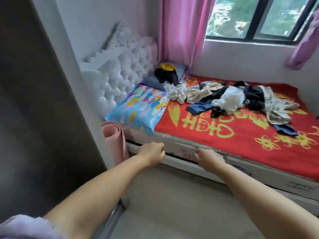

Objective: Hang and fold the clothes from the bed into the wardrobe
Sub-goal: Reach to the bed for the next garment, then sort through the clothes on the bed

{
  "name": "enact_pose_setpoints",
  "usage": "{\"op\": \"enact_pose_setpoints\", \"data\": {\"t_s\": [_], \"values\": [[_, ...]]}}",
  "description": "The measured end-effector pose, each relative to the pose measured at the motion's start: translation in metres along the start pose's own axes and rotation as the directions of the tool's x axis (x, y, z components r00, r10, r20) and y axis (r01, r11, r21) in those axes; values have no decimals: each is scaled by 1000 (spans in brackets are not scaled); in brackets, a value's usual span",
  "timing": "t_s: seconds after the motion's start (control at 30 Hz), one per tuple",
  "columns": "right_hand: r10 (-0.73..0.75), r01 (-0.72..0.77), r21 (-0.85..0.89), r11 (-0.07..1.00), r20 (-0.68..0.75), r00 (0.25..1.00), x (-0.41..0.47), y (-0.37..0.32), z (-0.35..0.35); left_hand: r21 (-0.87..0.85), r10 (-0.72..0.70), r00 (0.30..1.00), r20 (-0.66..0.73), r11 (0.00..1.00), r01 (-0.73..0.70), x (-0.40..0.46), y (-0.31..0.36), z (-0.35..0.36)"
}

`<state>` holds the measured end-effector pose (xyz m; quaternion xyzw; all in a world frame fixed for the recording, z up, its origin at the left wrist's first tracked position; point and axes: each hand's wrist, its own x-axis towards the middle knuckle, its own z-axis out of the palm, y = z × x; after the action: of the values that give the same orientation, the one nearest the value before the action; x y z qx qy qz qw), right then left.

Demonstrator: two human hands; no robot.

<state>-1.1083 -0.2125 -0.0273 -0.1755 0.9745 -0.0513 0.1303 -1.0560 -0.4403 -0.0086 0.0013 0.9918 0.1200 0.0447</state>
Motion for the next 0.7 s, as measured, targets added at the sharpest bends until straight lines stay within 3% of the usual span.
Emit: {"op": "enact_pose_setpoints", "data": {"t_s": [0.17,0.3,0.7], "values": [[191,-187,97,978,-39,981,13,122,-31,-60,147,988,47,988,-144,88,100,20],[242,-231,131,964,-73,968,23,194,-56,-73,196,979,58,979,-191,142,161,23],[387,-382,206,901,16,922,77,330,-63,-30,295,937,187,955,-294,284,257,50]]}}
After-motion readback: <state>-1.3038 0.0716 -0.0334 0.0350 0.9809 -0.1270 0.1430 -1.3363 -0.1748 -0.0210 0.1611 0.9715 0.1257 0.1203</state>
